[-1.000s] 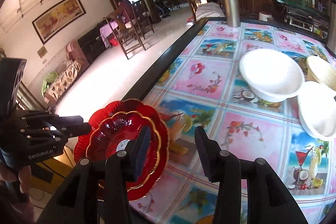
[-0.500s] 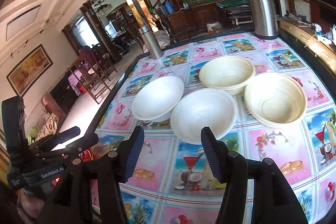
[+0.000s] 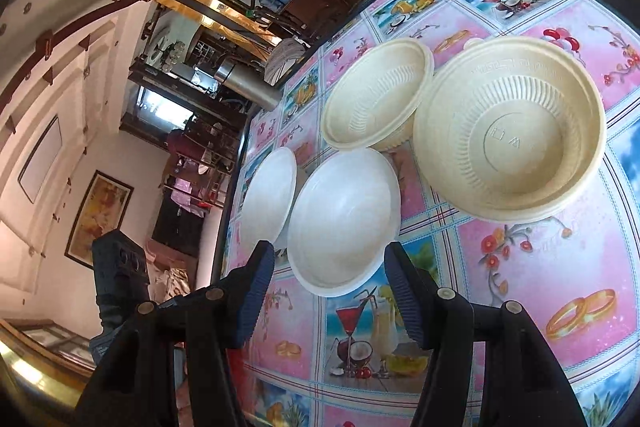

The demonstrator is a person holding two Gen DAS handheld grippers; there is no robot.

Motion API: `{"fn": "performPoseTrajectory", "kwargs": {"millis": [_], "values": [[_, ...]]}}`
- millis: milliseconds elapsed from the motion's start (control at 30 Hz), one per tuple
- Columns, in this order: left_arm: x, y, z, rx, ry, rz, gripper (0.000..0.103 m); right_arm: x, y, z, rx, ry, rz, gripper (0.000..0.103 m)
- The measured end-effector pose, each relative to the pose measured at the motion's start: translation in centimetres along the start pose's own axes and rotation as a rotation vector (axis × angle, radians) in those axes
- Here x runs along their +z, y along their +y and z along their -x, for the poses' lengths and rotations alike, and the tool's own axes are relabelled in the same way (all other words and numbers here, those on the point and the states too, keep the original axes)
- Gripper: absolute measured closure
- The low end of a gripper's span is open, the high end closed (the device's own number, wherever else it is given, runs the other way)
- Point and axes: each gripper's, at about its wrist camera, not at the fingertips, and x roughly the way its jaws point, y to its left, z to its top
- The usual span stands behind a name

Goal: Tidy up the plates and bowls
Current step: 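Move the left tool over to the white foam plate, then close the left tool on the white foam plate rim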

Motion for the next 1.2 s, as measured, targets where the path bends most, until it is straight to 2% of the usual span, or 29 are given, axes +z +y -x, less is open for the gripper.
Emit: {"fn": "performPoseTrajectory", "kwargs": {"millis": [200, 333, 600, 667, 833, 933, 1200], "values": [[0.6, -0.6, -1.3, -0.053, 0.041, 0.026, 0.029, 0.6, -0.9, -1.2, -0.026, -0.026, -0.004, 0.043], [1.2, -0.9, -2.0, -0.047, 0.028, 0.040, 0.029, 0.6, -1.3, -1.6, -0.036, -0.056, 0.005, 0.043], [1.8, -0.8, -3.6, -0.051, 0.029, 0.073, 0.030, 0.6, -2.4, -2.6, -0.019, -0.040, -0.026, 0.043], [1.8, -1.0, -3.9, -0.056, 0.032, 0.064, 0.042, 0.5, -2.7, -2.8, -0.010, -0.036, -0.044, 0.043], [1.6, -0.9, -4.4, -0.072, 0.042, 0.060, 0.063, 0.4, -3.1, -3.6, 0.005, -0.024, -0.058, 0.044], [1.7, -0.6, -4.0, -0.076, 0.017, 0.070, 0.065, 0.3, -3.3, -3.9, -0.001, -0.030, -0.065, 0.045], [1.7, -0.2, -3.6, -0.064, -0.001, 0.067, 0.072, 0.3, -3.8, -4.4, -0.022, -0.034, -0.080, 0.065]]}}
